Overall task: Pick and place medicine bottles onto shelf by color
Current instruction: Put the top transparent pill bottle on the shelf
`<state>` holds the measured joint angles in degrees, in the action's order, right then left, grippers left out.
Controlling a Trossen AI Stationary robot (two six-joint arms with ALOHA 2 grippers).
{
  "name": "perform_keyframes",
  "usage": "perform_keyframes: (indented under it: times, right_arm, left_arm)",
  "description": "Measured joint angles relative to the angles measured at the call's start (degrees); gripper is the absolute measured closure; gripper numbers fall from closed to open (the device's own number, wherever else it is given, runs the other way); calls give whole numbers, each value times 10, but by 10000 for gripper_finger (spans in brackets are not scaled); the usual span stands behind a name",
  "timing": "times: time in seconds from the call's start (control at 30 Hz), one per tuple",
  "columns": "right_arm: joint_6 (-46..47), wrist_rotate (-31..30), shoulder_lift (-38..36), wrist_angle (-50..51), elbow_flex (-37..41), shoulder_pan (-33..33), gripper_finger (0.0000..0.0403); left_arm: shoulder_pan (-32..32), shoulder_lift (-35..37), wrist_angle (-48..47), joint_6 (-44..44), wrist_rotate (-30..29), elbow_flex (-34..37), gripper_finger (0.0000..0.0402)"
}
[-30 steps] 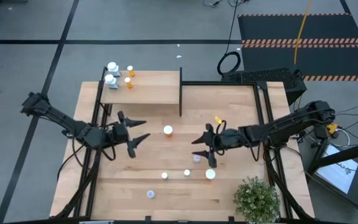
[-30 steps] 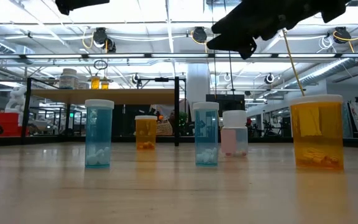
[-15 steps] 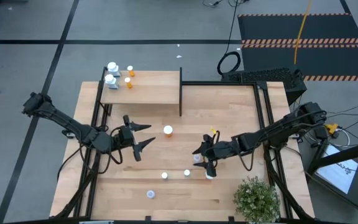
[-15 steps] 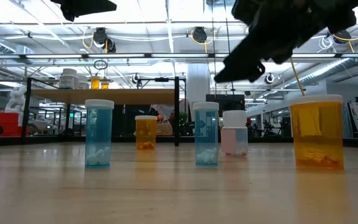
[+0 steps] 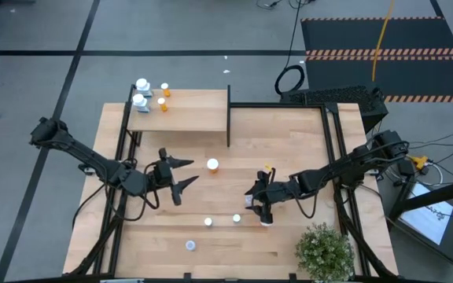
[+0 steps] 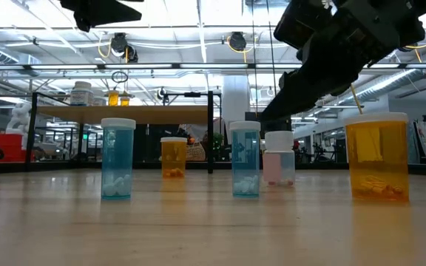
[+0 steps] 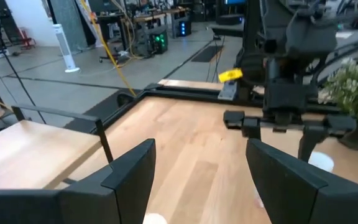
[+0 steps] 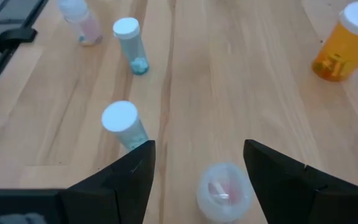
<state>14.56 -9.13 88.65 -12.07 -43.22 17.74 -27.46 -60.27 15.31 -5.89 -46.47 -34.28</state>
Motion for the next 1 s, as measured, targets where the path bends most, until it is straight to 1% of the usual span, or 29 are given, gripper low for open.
perform_keyframes:
  times: [0.4, 0.67, 1.0]
  right_arm:
    - [-11, 1, 6, 12, 0, 0, 165]
    - [-14, -2, 43, -21, -1, -2, 165]
    - [-21, 0, 45, -24, -1, -1, 165]
  left_arm:
    - [2, -5, 0, -4, 1, 0, 149]
    - [2, -5, -1, 1, 1, 0, 149]
    - [2, -5, -1, 4, 1, 0, 149]
